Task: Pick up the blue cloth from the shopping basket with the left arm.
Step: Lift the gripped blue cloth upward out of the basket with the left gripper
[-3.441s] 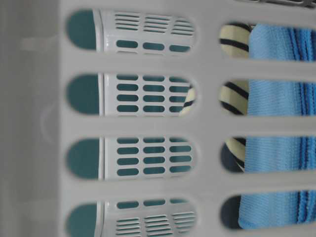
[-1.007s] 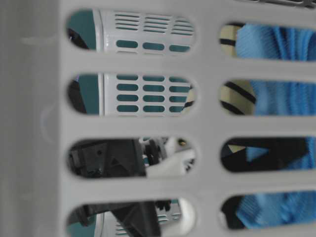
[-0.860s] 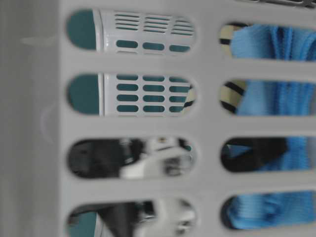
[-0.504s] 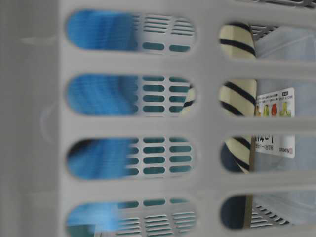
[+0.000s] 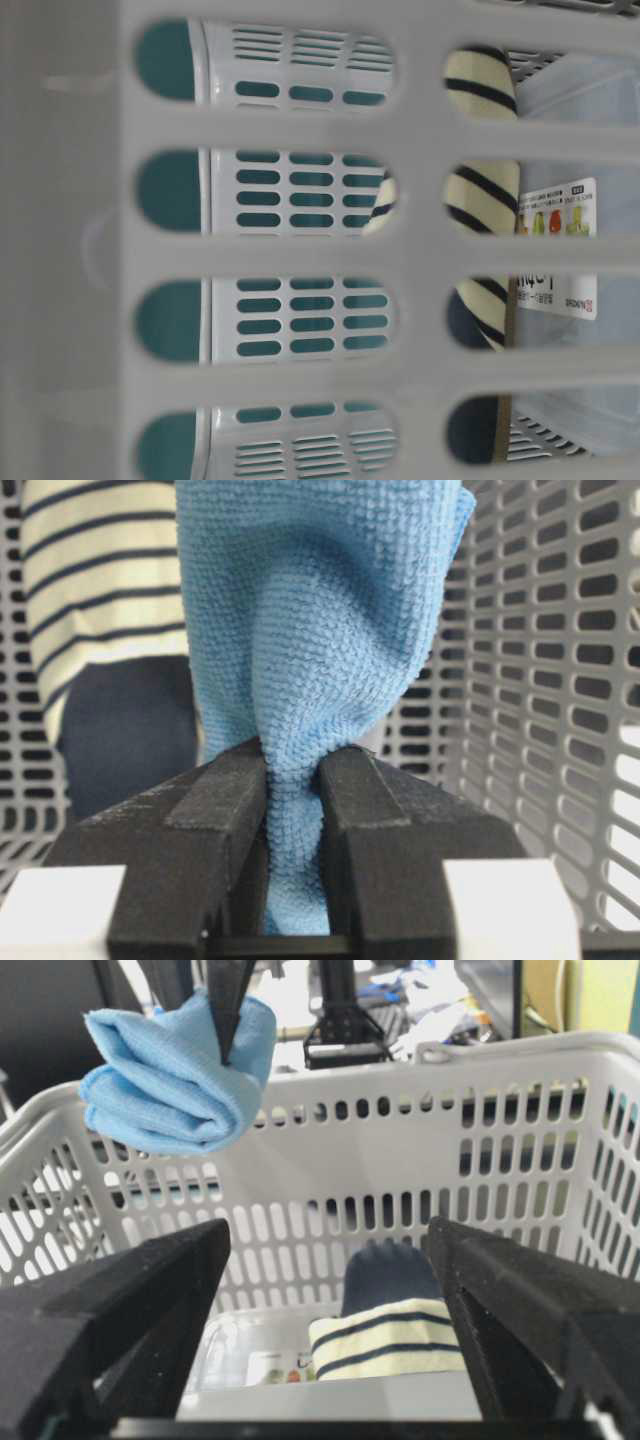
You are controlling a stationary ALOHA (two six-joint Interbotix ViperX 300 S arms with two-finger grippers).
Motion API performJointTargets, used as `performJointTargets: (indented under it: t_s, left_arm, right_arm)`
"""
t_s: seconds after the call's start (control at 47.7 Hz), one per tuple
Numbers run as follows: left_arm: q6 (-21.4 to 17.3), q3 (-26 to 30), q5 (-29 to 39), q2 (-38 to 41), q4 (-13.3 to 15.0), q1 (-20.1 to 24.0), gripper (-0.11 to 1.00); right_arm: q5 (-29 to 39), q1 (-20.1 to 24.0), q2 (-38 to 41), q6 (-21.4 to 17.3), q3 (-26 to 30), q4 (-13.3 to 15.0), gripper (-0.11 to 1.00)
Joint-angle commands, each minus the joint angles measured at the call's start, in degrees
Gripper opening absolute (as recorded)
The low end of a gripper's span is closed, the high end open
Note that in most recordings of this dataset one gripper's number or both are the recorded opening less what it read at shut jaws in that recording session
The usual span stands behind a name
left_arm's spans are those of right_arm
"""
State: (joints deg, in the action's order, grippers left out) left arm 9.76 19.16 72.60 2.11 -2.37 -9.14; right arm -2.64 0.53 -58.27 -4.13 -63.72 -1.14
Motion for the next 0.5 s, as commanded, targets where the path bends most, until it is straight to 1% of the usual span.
performJointTargets:
  t_s: [0.0, 0.483]
  left_arm:
    - [0.00, 1.23, -0.18, -1.85, -0.26, 0.00, 0.10]
    - [0.09, 0.79, -0.18, -1.85, -0.26, 0.09, 0.10]
  right_arm:
    - [-0.62, -0.09, 0.26, -0.09, 0.53, 0.09, 0.77]
    - [-0.62, -0.09, 0.26, -0.09, 0.35, 0.09, 0.77]
